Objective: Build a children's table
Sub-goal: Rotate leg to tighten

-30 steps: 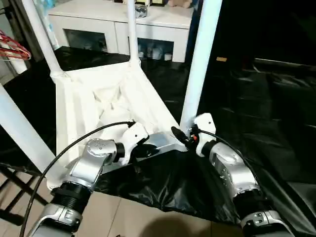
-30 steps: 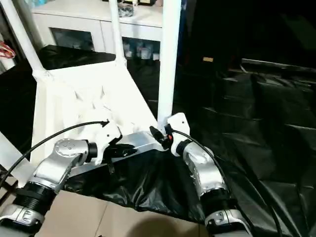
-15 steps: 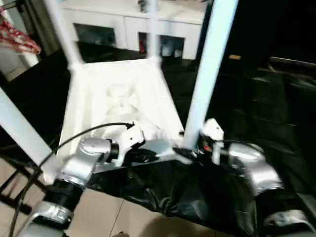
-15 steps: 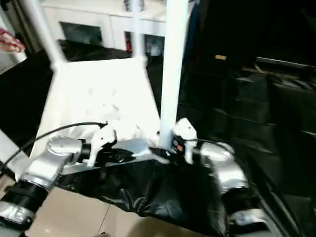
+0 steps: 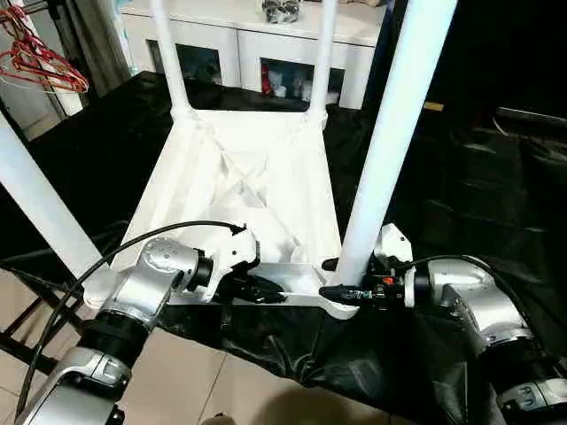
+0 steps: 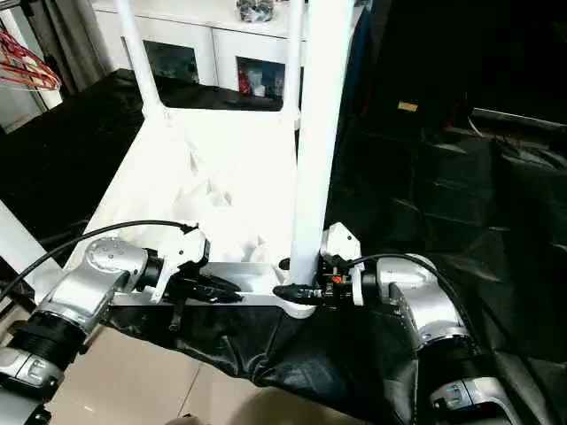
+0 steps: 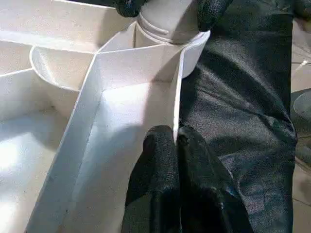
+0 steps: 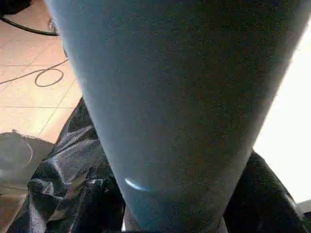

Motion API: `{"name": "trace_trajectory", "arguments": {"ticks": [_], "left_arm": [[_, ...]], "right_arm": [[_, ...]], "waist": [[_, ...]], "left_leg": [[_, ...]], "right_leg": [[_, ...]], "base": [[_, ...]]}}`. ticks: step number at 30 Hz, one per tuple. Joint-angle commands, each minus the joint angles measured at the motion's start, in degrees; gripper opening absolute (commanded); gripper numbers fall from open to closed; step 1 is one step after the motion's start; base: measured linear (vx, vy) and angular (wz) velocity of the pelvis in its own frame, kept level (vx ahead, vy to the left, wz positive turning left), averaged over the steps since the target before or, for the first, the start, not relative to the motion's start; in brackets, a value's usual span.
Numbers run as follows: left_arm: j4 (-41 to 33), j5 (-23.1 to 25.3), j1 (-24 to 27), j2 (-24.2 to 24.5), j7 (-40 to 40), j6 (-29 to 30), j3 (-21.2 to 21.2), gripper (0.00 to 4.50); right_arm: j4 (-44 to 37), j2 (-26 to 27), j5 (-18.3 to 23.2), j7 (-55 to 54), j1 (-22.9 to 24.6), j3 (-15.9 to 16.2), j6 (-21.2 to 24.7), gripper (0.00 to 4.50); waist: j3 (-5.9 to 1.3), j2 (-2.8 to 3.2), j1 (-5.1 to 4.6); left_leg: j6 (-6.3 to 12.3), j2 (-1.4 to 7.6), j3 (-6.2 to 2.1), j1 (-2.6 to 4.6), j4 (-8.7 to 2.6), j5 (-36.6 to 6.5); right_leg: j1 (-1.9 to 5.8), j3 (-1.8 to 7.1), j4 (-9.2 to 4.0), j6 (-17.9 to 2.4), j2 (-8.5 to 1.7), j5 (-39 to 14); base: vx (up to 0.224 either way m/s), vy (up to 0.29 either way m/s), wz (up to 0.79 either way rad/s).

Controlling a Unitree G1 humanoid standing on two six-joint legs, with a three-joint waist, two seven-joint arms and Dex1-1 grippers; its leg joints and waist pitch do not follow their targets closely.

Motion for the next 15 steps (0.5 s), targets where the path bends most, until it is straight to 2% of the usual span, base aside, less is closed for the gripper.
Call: {"name": "trace_trajectory", "arguments": {"ticks": [1,3,4,5,6,7,8,10,14,15], "left_arm": [[0.0,-0.1,-0.8,-1.0,4.6,1.3,1.5,0.00],[0.0,-0.1,-0.8,-1.1,5.2,1.4,1.7,0.00],[0.1,-0.2,-0.7,-1.7,7.7,2.3,2.5,0.00],[0.1,0.0,-0.7,-2.2,9.5,2.8,2.8,0.00],[-0.1,0.2,-0.6,-2.5,10.5,3.1,2.9,0.00],[-0.3,0.3,-0.5,-2.9,11.5,3.4,3.1,0.00],[-0.7,0.7,-0.3,-3.6,13.4,4.1,3.2,0.00],[-1.5,0.8,-0.1,-5.0,16.3,5.4,3.8,0.00],[-3.2,1.5,-0.1,-9.3,23.3,8.0,4.5,0.00],[-3.3,1.5,-0.1,-10.2,24.2,8.1,4.5,0.00]], "right_arm": [[1.0,3.3,-0.9,2.6,1.5,5.5,2.2,2.09],[1.3,3.8,-1.0,1.3,1.3,5.5,2.0,2.09],[3.3,6.1,-2.4,-5.5,0.7,4.2,1.2,2.09],[4.9,7.6,-3.8,-10.9,0.2,3.3,0.5,2.08],[6.0,8.7,-4.6,-14.4,-0.1,2.7,0.4,2.08],[7.0,9.6,-5.3,-17.7,-0.4,2.2,0.4,2.05],[8.9,11.5,-6.7,-23.8,-0.9,1.3,0.7,2.03],[10.6,14.1,-6.9,-29.8,-1.4,-0.1,1.3,2.02],[12.2,19.2,-8.2,-38.8,-1.7,-1.1,1.5,1.98],[12.3,19.8,-8.3,-39.8,-1.6,-1.1,1.3,1.98]], "waist": [[-2.60,-0.47,0.02],[-2.46,-0.20,-0.20],[-2.41,0.24,-0.35],[-2.30,0.23,-0.52],[-2.06,-0.06,-1.09],[-2.06,-0.06,-1.09],[-1.90,-0.06,-1.87],[-1.85,-0.06,-2.61],[-1.85,-0.15,-3.04],[-1.77,-0.14,-3.09]], "left_leg": [[4.09,3.23,-1.41,0.12,-3.26,-7.5],[3.53,3.22,-1.44,0.16,-3.40,-8.7],[2.87,3.26,-1.44,0.32,-3.49,-9.8],[2.36,3.35,-1.46,0.39,-3.63,-10.6],[0.77,3.07,-1.81,0.17,-4.10,-12.7],[0.77,3.07,-1.81,0.17,-4.10,-12.7],[-0.68,3.09,-2.06,0.31,-4.43,-14.2],[-1.49,3.09,-2.29,0.32,-4.67,-15.7],[-1.02,3.09,-2.10,0.79,-4.56,-16.5],[-0.75,3.10,-2.01,0.67,-4.58,-16.3]], "right_leg": [[2.38,3.51,-3.88,-11.3,-5.17,-3.6],[2.27,3.49,-4.13,-11.1,-5.09,-5.1],[2.16,3.56,-4.39,-10.9,-5.15,-6.7],[1.97,3.58,-4.43,-11.0,-5.19,-7.7],[2.30,3.45,-4.93,-9.8,-5.35,-13.4],[2.30,3.45,-4.93,-9.8,-5.35,-13.4],[2.05,3.56,-5.35,-8.5,-5.49,-18.4],[2.06,3.49,-5.66,-7.7,-5.48,-21.0],[1.50,3.82,-5.90,-8.0,-5.43,-20.0],[1.49,3.92,-5.98,-8.0,-5.34,-19.4]], "base": [[0.000,0.000,0.00],[0.000,0.000,0.00],[0.000,0.000,0.00],[0.000,0.000,0.00],[0.000,0.000,0.00],[0.000,0.000,0.00],[0.000,0.000,0.00],[0.000,0.000,0.00],[0.000,0.000,0.00],[0.000,0.000,0.00]]}}
